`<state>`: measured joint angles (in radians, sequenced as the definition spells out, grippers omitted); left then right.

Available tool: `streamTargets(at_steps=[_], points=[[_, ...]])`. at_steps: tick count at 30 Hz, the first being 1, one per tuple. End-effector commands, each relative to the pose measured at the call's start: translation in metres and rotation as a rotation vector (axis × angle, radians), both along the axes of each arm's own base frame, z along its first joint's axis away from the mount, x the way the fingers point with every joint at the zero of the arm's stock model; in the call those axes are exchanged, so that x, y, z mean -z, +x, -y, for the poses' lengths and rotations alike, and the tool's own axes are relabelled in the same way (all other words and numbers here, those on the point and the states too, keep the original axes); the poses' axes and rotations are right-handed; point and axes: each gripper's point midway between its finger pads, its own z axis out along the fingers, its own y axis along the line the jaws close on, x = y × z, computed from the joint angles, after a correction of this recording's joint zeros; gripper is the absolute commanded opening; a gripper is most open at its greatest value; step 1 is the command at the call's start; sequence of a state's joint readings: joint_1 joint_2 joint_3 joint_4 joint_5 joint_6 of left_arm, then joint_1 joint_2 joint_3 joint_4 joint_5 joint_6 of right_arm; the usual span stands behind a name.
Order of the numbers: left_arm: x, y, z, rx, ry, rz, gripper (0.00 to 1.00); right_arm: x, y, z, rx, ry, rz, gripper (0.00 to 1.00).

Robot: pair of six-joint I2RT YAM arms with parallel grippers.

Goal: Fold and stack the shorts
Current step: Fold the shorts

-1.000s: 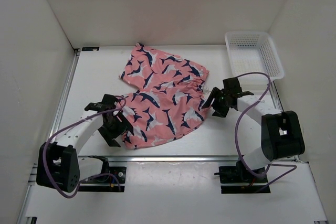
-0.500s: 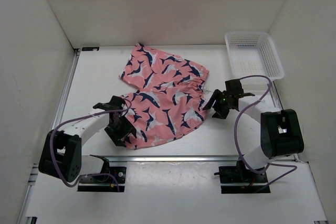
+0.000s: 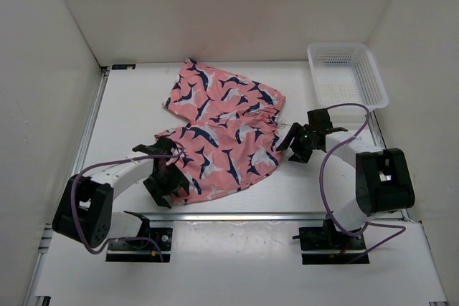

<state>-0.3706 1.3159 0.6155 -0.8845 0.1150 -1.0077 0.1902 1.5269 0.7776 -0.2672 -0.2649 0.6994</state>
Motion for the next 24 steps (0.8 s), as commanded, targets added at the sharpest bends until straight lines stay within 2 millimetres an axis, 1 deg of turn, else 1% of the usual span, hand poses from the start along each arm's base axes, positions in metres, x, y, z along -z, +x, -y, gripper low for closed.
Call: streamTargets(at_steps=[1, 4, 7, 8, 9, 10, 11, 12, 14, 15, 16, 17, 18, 19, 20, 21, 22, 23, 24], points=[[-0.002, 0.003, -0.002, -0.024, 0.016, 0.031, 0.83, 0.002, -0.001, -0.001, -0.013, 0.011, 0.0, 0.68], [0.002, 0.001, -0.004, -0.027, 0.038, 0.012, 0.78, 0.002, -0.001, -0.001, -0.02, 0.008, 0.004, 0.68], [0.004, 0.006, -0.006, -0.027, 0.06, 0.019, 0.65, 0.002, -0.001, -0.001, -0.02, 0.008, 0.004, 0.68], [0.002, 0.014, -0.003, -0.028, 0.054, 0.033, 0.6, 0.002, -0.001, -0.001, -0.02, 0.008, 0.004, 0.68], [0.001, 0.016, 0.0, -0.019, 0.054, 0.035, 0.42, 0.005, -0.002, -0.001, -0.02, 0.006, -0.005, 0.68], [0.001, 0.019, -0.001, -0.019, 0.062, 0.038, 0.29, 0.004, 0.0, -0.001, -0.02, 0.008, 0.005, 0.68], [0.001, 0.021, 0.0, -0.019, 0.063, 0.037, 0.18, 0.003, -0.001, -0.003, -0.027, 0.02, 0.003, 0.66], [-0.001, 0.024, 0.001, -0.01, 0.059, 0.046, 0.1, 0.003, 0.004, -0.006, -0.034, 0.035, 0.021, 0.62], [-0.008, 0.032, 0.004, -0.001, 0.046, 0.078, 0.1, 0.006, 0.007, -0.01, -0.034, 0.053, 0.021, 0.58], [-0.013, 0.036, 0.004, -0.002, 0.057, 0.088, 0.1, 0.007, 0.014, -0.011, -0.034, 0.056, 0.036, 0.49], [-0.019, 0.042, 0.003, -0.004, 0.065, 0.112, 0.1, 0.008, 0.016, -0.013, -0.038, 0.063, 0.028, 0.4], [-0.026, 0.046, 0.002, -0.006, 0.066, 0.134, 0.1, 0.003, 0.023, -0.016, -0.043, 0.073, 0.04, 0.27], [-0.037, 0.056, 0.005, -0.008, 0.064, 0.163, 0.1, 0.007, 0.023, -0.02, -0.057, 0.079, 0.019, 0.13], [-0.046, 0.056, 0.003, 0.003, 0.071, 0.172, 0.1, 0.002, 0.025, -0.021, -0.057, 0.079, 0.017, 0.01], [-0.055, 0.062, 0.0, -0.001, 0.09, 0.198, 0.1, -0.008, 0.031, -0.025, -0.074, 0.079, 0.042, 0.01], [-0.078, 0.078, 0.003, 0.007, 0.088, 0.266, 0.1, -0.014, 0.034, -0.021, -0.069, 0.052, 0.063, 0.01], [-0.091, 0.085, 0.001, 0.024, 0.099, 0.294, 0.1, -0.019, 0.031, -0.017, -0.06, 0.035, 0.059, 0.01], [-0.105, 0.089, -0.007, 0.038, 0.149, 0.313, 0.1, -0.042, 0.038, -0.016, -0.067, 0.024, 0.123, 0.01], [-0.145, 0.11, -0.006, 0.031, 0.151, 0.411, 0.1, -0.053, 0.04, -0.012, -0.088, -0.001, 0.155, 0.01]])
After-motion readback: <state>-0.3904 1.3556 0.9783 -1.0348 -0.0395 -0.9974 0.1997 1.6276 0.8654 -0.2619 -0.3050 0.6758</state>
